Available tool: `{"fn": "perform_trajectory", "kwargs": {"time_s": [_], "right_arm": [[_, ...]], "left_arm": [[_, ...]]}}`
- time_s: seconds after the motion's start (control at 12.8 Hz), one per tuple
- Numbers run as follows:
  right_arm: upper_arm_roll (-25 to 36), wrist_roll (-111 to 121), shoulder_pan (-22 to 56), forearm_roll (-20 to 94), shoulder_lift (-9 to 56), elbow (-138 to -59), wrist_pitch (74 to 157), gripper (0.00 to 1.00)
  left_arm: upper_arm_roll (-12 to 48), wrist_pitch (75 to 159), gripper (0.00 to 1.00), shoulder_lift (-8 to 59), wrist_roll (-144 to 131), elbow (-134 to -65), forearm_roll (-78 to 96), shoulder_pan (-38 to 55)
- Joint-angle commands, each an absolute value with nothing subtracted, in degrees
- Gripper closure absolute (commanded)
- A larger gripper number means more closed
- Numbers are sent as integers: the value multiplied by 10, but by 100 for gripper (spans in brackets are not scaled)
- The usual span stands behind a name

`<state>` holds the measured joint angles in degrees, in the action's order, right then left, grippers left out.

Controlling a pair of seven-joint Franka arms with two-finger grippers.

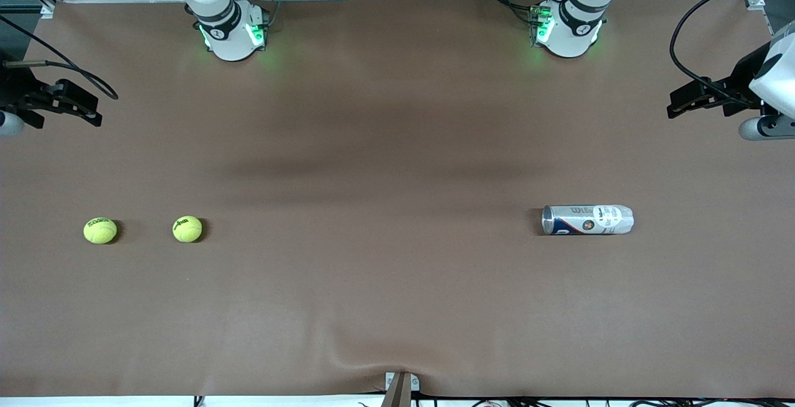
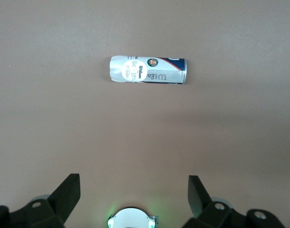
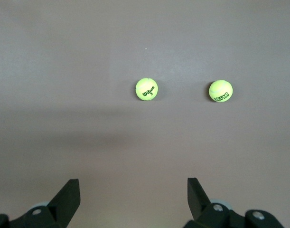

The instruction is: Insert tennis ball vertically with right arm

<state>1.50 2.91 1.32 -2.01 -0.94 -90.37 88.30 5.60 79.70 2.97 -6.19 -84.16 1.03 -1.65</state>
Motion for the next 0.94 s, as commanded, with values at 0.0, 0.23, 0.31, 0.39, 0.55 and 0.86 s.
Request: {"fn": "perform_trajectory", "kwargs": {"time_s": [0.0, 0.23, 0.31, 0.39, 0.55, 0.86], "right_arm": [[11, 31, 0, -29, -13, -961, 942, 0], [11, 31, -1, -28, -13, -1026, 1017, 0], [11, 31, 1, -28, -13, -1027, 1020, 0], [11, 31, -1, -28, -13, -1031, 1022, 0], [12, 38, -15, -28, -14, -1074, 1050, 0], [12, 39, -18, -31, -11, -1186, 1151, 0]], "left_arm": [[58, 798, 0, 31, -61, -838, -1, -18], [62, 799, 0, 73, 32, -839, -7, -10], [65, 802, 0, 89, 53, -839, -9, -7], [67, 803, 0, 104, 66, -838, -9, 1], [68, 821, 0, 135, 143, -838, -11, 5], [70, 865, 0, 206, 313, -839, -103, 37]]}}
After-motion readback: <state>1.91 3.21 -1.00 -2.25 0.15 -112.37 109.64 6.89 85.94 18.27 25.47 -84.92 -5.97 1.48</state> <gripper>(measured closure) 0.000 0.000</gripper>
